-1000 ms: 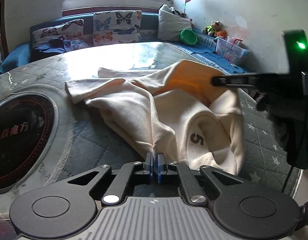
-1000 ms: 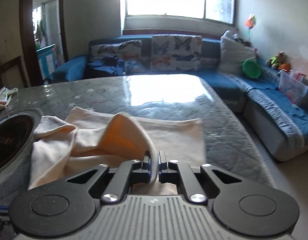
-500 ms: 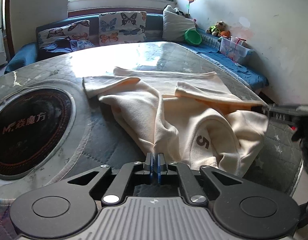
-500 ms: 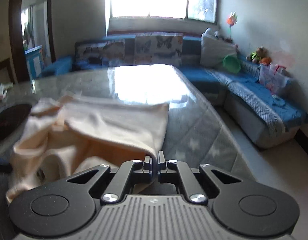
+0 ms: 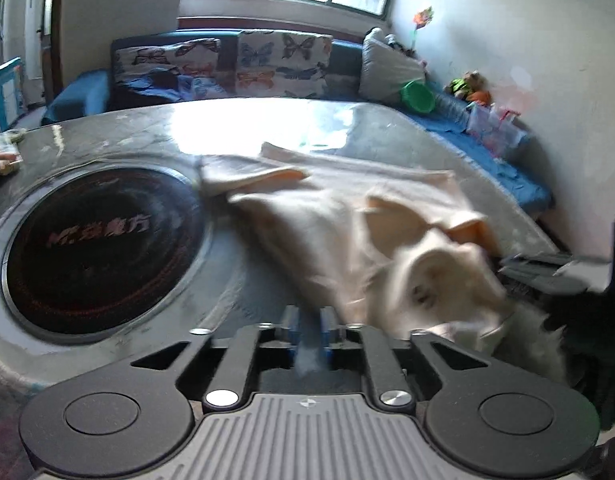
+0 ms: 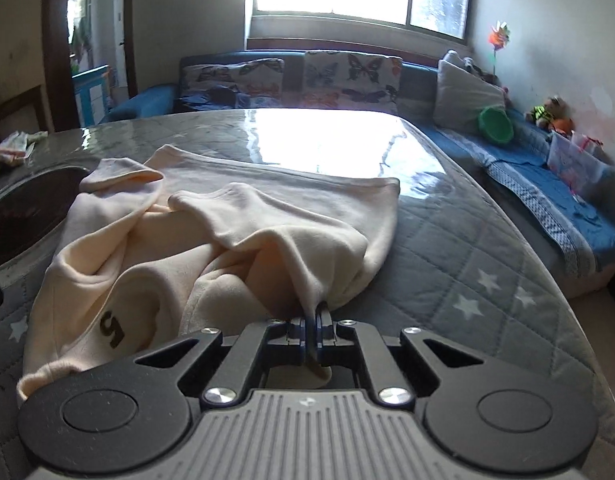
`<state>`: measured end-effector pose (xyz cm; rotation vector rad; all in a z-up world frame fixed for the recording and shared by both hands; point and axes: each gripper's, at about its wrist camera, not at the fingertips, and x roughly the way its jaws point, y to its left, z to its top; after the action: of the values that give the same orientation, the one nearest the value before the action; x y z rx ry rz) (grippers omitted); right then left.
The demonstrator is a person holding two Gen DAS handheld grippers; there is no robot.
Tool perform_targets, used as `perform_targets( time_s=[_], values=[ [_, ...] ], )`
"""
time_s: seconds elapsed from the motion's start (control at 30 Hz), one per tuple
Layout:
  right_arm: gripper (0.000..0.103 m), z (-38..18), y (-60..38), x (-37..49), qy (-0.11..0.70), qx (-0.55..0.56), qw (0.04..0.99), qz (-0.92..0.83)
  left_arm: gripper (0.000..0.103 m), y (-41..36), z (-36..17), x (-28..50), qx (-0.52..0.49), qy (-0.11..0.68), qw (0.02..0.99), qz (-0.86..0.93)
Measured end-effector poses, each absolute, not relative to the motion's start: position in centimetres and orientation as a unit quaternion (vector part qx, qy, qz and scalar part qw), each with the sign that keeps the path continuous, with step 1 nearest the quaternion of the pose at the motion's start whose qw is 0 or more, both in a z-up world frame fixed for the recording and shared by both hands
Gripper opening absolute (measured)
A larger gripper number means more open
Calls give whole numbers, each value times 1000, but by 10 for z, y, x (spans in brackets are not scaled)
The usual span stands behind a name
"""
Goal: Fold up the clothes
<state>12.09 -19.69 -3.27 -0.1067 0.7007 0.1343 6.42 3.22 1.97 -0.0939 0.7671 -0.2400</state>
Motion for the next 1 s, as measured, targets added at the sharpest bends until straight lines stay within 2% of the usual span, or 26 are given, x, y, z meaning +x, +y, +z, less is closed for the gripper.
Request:
perform_targets(
  time_s=[0.03,0.07,0.23,0.27,0.3,0.33,0.4,0.43,0.67,1.0],
  values=[
    [6,-33,-196,120,342,-54,936,66,47,29,21,66,-44,371,920,-118],
    [6,-33,-196,120,341,-57,936,66,53,25,21,69,-43,370,921,-118],
    [6,-34,-197,118,341,-65,935,72,54,14,8,88,-47,389,915,-100],
    [6,-34,-196,118,341,-69,935,74,51,13,4,91,-43,391,914,-96],
    [6,-34,-196,119,341,-73,934,74,44,12,0,95,-42,395,913,-96],
    [6,-34,-194,120,341,-76,934,75,24,13,-3,97,-44,399,910,-102],
    [6,-34,-191,122,339,-80,934,77,12,12,-6,96,-42,395,911,-108],
    [6,-35,-189,123,339,-82,934,78,10,12,-6,94,-38,392,913,-107],
    [6,-37,-167,134,332,-94,933,100,7,45,-6,82,-47,386,918,-72],
    [6,-36,-85,137,316,-135,918,197,5,126,-2,32,-66,383,921,6]
  ],
)
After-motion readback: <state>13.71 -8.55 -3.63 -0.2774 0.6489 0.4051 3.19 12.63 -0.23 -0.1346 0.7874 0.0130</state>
